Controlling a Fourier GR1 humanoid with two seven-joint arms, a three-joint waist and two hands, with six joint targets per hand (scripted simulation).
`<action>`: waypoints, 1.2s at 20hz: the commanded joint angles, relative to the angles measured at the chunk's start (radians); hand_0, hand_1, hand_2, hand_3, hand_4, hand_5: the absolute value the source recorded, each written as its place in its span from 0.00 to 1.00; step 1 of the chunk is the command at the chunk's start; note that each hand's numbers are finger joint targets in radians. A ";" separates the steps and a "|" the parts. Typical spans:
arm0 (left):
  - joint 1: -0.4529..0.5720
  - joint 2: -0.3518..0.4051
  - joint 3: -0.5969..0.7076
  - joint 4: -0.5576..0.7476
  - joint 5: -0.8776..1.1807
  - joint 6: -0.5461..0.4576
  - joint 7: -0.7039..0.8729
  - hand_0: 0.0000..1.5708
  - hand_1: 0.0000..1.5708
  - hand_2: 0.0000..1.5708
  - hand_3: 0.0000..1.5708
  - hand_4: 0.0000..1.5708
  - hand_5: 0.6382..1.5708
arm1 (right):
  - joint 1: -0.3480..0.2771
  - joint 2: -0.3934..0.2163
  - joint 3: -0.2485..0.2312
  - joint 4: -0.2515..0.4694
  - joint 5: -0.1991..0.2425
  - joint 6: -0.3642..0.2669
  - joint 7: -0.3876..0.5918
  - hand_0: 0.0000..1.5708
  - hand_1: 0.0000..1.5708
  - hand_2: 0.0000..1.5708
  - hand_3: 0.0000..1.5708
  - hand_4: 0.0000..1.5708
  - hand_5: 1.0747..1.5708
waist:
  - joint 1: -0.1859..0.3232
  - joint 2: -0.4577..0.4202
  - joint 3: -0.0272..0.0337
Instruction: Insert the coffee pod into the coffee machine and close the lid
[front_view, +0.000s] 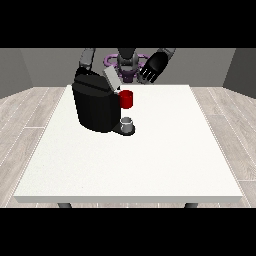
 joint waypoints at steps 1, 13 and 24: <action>-0.032 0.024 0.061 0.045 0.021 0.001 0.028 0.78 0.78 0.81 0.82 0.32 1.00 | 0.032 0.019 0.053 -0.089 0.010 0.021 0.010 0.00 0.00 0.00 0.00 0.00 1.00 | -0.077 -0.002 -0.0002; -0.253 0.118 0.134 0.083 0.031 -0.040 0.095 0.78 0.78 0.82 0.79 0.30 1.00 | -0.095 -0.031 -0.018 -0.122 -0.012 0.015 0.023 0.00 0.00 0.00 0.00 0.17 1.00 | -0.142 0.147 0.0002; -0.313 0.121 0.120 0.109 0.020 -0.066 0.052 0.75 0.75 0.79 0.77 0.30 1.00 | -0.197 -0.052 -0.068 -0.098 -0.019 -0.010 0.074 0.00 0.00 0.00 0.00 0.06 1.00 | -0.115 0.219 0.0002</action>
